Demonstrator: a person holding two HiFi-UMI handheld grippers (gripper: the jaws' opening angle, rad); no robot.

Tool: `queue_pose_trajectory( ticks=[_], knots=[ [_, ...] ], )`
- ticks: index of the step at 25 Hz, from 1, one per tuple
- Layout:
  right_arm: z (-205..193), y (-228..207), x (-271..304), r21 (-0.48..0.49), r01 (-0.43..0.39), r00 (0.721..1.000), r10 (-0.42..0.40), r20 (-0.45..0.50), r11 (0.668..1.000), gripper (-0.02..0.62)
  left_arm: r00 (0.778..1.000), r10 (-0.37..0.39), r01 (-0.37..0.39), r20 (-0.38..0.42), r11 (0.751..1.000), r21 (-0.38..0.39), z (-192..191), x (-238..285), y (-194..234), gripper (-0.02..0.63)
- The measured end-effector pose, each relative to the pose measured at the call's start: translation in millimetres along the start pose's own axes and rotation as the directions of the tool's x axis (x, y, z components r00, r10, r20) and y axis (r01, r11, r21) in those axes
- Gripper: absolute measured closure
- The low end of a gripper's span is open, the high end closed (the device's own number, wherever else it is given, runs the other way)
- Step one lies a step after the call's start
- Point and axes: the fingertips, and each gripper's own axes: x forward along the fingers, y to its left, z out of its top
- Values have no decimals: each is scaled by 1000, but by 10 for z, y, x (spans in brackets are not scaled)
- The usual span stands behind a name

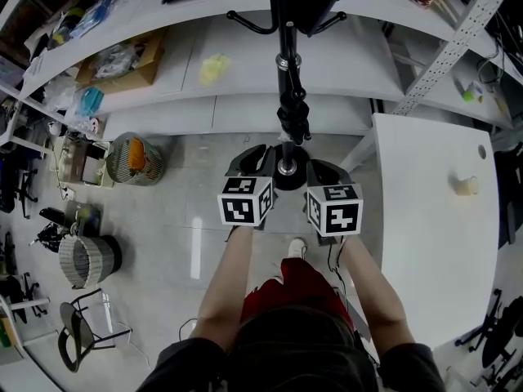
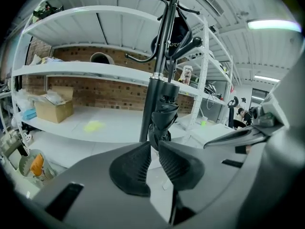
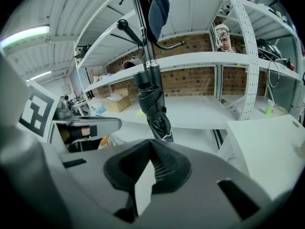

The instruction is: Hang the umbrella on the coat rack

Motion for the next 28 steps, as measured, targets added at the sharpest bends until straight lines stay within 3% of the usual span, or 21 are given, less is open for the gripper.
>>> queue_pose_trajectory(
  ticks=[5,12,28],
  knots=[
    [32,73,-79,-2,-1,1000,1,23,1000,577,997,-66,67,28,998,-15,29,-144,-108,594],
    [79,183,-251,-7,-5,998,5,61,1000,577,988,-145,146,45,989,-21,41,-359,-272,595],
    [181,539,-828,-13,-43,976,44,215,999,577,979,-158,159,127,987,-2,54,-1072,-354,595]
  ],
)
